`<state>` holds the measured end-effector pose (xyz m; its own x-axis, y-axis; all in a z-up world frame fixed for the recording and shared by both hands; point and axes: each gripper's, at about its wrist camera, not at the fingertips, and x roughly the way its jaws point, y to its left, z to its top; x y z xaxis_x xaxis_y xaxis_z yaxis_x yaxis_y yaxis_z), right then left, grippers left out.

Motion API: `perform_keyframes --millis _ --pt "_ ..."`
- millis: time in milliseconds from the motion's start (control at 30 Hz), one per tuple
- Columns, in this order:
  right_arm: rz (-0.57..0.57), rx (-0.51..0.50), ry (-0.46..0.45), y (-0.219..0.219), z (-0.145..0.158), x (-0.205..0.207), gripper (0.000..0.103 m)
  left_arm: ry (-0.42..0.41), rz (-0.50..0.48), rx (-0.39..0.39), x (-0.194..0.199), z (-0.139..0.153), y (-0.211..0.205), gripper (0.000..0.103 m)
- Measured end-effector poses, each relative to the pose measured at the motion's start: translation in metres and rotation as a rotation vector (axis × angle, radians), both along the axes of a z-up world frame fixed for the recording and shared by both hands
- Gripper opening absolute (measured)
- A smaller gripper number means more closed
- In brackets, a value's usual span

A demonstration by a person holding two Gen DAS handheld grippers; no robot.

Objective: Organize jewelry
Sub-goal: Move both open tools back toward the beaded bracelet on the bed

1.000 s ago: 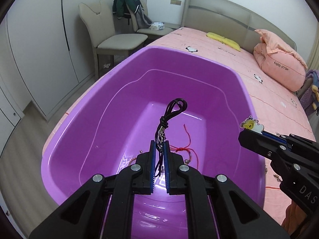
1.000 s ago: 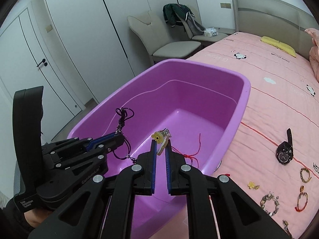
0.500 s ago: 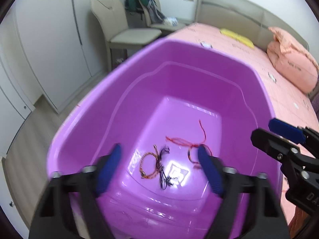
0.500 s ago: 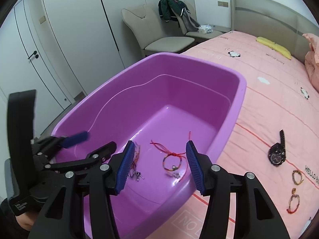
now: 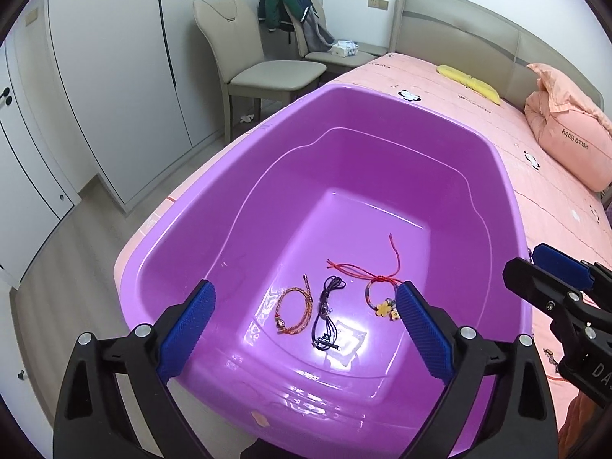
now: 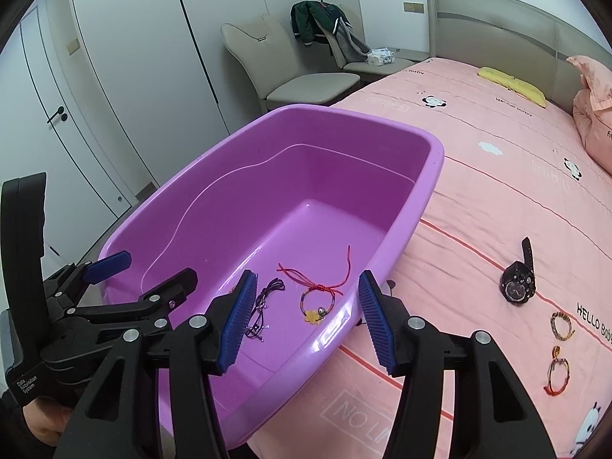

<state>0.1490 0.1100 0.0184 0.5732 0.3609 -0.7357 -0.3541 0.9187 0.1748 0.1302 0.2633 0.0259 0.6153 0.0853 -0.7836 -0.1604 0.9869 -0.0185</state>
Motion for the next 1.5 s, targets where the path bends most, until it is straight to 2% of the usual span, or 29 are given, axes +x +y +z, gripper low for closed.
perform_keyframes --millis 567,900,1233,1500 --pt "-0.044 0.026 -0.001 -0.033 0.003 -0.028 0.055 -0.007 -0.016 0.019 -0.023 0.009 -0.024 0.096" --pt "-0.112 0.056 0.000 -0.069 0.003 -0.051 0.055 -0.024 -0.030 0.005 -0.035 0.018 -0.041 0.096" --pt "-0.203 0.100 0.030 -0.114 -0.013 -0.083 0.056 -0.024 -0.106 0.000 -0.048 0.017 -0.077 0.096" --pt "-0.285 0.079 0.074 -0.165 -0.038 -0.114 0.056 -0.023 -0.196 -0.003 -0.060 0.014 -0.115 0.096"
